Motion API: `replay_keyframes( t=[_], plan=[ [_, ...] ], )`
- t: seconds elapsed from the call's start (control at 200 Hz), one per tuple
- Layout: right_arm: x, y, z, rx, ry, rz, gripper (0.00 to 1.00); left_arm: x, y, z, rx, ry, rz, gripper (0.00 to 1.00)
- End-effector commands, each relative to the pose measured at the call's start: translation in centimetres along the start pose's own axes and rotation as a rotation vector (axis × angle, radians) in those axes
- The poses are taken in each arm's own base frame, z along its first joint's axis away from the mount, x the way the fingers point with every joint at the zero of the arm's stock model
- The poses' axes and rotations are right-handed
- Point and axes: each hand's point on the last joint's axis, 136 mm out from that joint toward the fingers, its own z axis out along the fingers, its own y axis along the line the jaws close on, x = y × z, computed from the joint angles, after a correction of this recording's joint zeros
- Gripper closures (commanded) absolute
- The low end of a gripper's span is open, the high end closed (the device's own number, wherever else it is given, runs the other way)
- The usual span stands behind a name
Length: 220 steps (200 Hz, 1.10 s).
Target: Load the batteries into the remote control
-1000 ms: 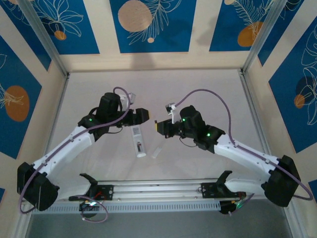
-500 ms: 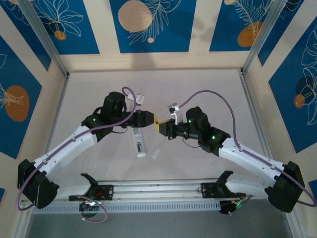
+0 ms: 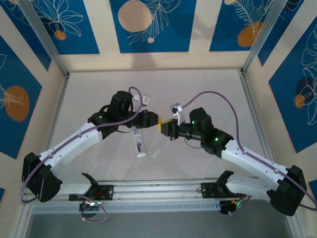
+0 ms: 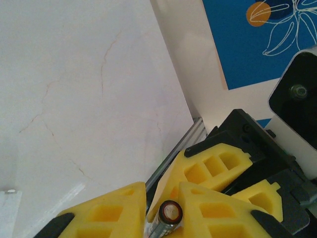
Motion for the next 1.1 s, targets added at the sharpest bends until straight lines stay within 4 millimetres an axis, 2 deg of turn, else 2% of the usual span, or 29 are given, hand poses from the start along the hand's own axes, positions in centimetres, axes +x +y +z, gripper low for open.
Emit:
replay_keyframes(
  t=[0.0, 0.14, 0.245, 0.365, 0.625, 0.805, 1.095],
  plan=[
    [-1.1, 0.2, -0.5, -0.002, -0.049, -0.020, 0.86, 0.0, -0.5, 0.2, 0.019, 0.005, -0.022, 0.81],
    [-1.1, 0.4, -0.5, -0.007, -0.042, -0.016, 0.83, -0.4, -0.4, -0.1, 0.006, -0.022, -0.026, 0.92],
    [-1.7, 0.6, -1.3, 0.010, -0.065, -0.004, 0.72, -1.7, 0.1, -0.8, -0.032, -0.107, -0.068, 0.99],
    [-2.0, 0.7, -2.4, 0.028, -0.120, 0.008, 0.57, -3.1, 0.7, -1.8, -0.062, -0.220, -0.132, 1.00],
    [-1.3, 0.2, -1.9, 0.023, -0.119, 0.032, 0.57, -3.4, 0.5, -1.9, -0.038, -0.234, -0.186, 0.99],
    [-1.5, 0.9, -0.9, -0.027, -0.100, 0.033, 0.57, -3.5, 0.4, -2.0, -0.012, -0.238, -0.219, 0.98],
    [-2.0, 0.7, 0.0, -0.024, -0.108, 0.034, 0.61, -3.4, 0.3, -1.8, 0.010, -0.229, -0.240, 0.98]
  ],
)
